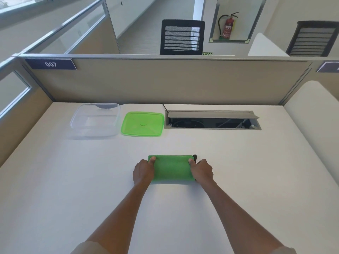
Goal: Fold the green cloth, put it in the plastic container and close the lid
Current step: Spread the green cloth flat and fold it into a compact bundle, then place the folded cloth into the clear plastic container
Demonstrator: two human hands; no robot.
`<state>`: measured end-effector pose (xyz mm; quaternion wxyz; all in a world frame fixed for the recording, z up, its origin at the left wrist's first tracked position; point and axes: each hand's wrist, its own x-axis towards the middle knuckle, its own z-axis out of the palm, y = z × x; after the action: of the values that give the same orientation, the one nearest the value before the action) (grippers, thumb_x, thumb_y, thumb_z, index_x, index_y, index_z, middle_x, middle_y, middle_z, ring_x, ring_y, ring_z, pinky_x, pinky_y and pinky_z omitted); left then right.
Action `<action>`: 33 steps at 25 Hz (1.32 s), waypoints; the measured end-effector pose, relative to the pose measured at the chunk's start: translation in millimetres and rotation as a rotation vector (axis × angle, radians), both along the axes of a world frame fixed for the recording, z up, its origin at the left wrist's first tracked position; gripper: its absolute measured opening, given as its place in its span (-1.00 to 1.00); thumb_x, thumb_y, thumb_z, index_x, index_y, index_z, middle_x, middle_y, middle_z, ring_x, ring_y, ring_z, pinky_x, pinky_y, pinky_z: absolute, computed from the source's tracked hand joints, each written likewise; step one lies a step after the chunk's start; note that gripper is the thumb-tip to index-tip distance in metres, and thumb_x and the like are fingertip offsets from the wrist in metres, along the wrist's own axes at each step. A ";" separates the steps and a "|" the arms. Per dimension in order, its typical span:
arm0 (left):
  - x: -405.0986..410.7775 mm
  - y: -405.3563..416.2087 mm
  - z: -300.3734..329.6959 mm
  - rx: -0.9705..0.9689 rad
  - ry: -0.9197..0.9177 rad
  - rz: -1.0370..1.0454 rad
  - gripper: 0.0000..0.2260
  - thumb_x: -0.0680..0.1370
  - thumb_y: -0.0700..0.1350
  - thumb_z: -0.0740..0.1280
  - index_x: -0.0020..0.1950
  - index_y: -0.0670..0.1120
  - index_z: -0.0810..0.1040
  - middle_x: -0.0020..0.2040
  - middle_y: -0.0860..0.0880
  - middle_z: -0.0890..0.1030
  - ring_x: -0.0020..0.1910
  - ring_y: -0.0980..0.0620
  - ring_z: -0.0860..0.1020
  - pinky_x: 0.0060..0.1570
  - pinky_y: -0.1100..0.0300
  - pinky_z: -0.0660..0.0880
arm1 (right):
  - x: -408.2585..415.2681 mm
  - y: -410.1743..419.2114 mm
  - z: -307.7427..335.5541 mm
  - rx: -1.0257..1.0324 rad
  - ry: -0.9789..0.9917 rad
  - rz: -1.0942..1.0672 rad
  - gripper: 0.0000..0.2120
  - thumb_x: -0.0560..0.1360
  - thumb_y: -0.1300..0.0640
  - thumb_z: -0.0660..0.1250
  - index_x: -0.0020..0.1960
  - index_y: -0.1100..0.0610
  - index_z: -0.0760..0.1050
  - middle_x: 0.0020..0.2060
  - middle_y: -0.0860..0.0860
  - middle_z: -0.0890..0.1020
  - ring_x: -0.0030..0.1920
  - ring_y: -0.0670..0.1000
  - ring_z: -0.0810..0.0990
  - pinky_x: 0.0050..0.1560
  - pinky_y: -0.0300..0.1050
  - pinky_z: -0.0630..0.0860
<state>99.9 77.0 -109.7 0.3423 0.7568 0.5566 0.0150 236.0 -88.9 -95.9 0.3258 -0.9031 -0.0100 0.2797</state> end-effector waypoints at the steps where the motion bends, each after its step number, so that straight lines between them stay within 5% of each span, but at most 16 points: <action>1: -2.3 -0.1 0.4 -0.011 -0.008 -0.008 -0.52 0.62 0.24 0.08 -0.14 -0.15 0.45 -0.15 -0.12 0.57 -0.13 -0.16 0.51 -0.22 0.06 0.34 | -1.6 -1.3 1.6 0.007 0.013 -0.007 -0.48 0.51 -0.23 0.25 0.15 0.23 0.41 -0.02 0.10 0.55 -0.08 0.16 0.55 -0.15 -0.05 0.49; 4: -9.1 0.9 3.9 -0.071 -0.049 0.009 -0.55 0.63 0.22 0.08 -0.09 -0.16 0.44 -0.14 -0.10 0.54 -0.13 -0.14 0.48 -0.20 0.07 0.32 | -6.8 -2.8 6.1 0.035 0.052 -0.026 -0.44 0.48 -0.23 0.30 0.17 0.24 0.40 0.05 0.15 0.58 -0.11 0.15 0.56 -0.25 -0.08 0.47; 8: -26.0 -5.5 3.6 -0.198 -0.232 0.081 -0.57 0.64 0.16 0.12 -0.02 -0.21 0.46 -0.14 -0.09 0.51 -0.12 -0.12 0.48 -0.19 0.08 0.35 | -14.1 -5.2 6.5 0.108 0.138 -0.072 -0.47 0.46 -0.18 0.37 0.13 0.26 0.44 0.03 0.17 0.59 0.03 0.19 0.61 0.04 0.10 0.62; 13: -49.7 -17.6 7.9 -0.259 -0.345 0.163 -0.67 0.62 0.13 0.19 -0.05 -0.14 0.42 -0.16 -0.03 0.48 -0.24 0.02 0.41 -0.30 0.13 0.30 | -23.9 -11.9 9.1 0.221 0.177 -0.043 -0.58 0.48 -0.09 0.39 -0.02 0.30 0.54 -0.09 0.17 0.62 0.00 0.21 0.63 0.05 0.12 0.63; 18: -67.5 -14.4 20.1 -0.266 -0.412 0.195 -0.68 0.61 0.10 0.26 0.18 -0.14 0.46 0.05 -0.09 0.54 0.00 -0.07 0.51 -0.16 0.12 0.40 | -37.3 -6.5 20.2 0.262 0.129 0.030 -0.65 0.51 -0.05 0.36 -0.26 0.21 0.46 -0.27 0.15 0.53 -0.21 0.15 0.54 -0.01 0.14 0.59; 23: -80.8 2.7 36.4 -0.241 -0.465 0.176 -0.71 0.61 0.05 0.29 0.24 -0.10 0.47 0.09 -0.07 0.55 0.04 -0.06 0.53 -0.09 0.12 0.43 | -50.2 6.4 28.3 0.308 0.104 0.055 -0.66 0.53 -0.06 0.35 -0.20 0.24 0.54 -0.26 0.13 0.58 -0.19 0.15 0.54 -0.03 0.13 0.59; 27: -91.7 21.5 46.1 -0.284 -0.506 0.162 -0.78 0.61 -0.11 0.24 0.25 -0.08 0.46 -0.01 -0.01 0.56 -0.11 0.08 0.53 -0.26 0.19 0.42 | -59.6 26.3 34.1 0.326 0.072 0.050 -0.64 0.53 -0.07 0.35 -0.09 0.27 0.59 -0.24 0.10 0.59 -0.18 0.13 0.54 -0.10 0.05 0.55; 33: -108.0 73.0 63.6 -0.265 -0.568 0.146 -0.77 0.59 -0.11 0.27 0.24 -0.08 0.44 0.06 -0.12 0.60 -0.04 -0.03 0.58 -0.15 0.11 0.51 | -74.5 77.6 51.3 0.374 0.022 0.050 -0.64 0.54 -0.07 0.33 -0.12 0.25 0.57 -0.31 0.06 0.56 -0.24 0.11 0.50 -0.24 -0.07 0.37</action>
<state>-8.1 150.0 -46.1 0.5776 0.6292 0.4889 0.1773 161.5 -11.3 -44.6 0.4810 -0.8231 -0.0808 0.2910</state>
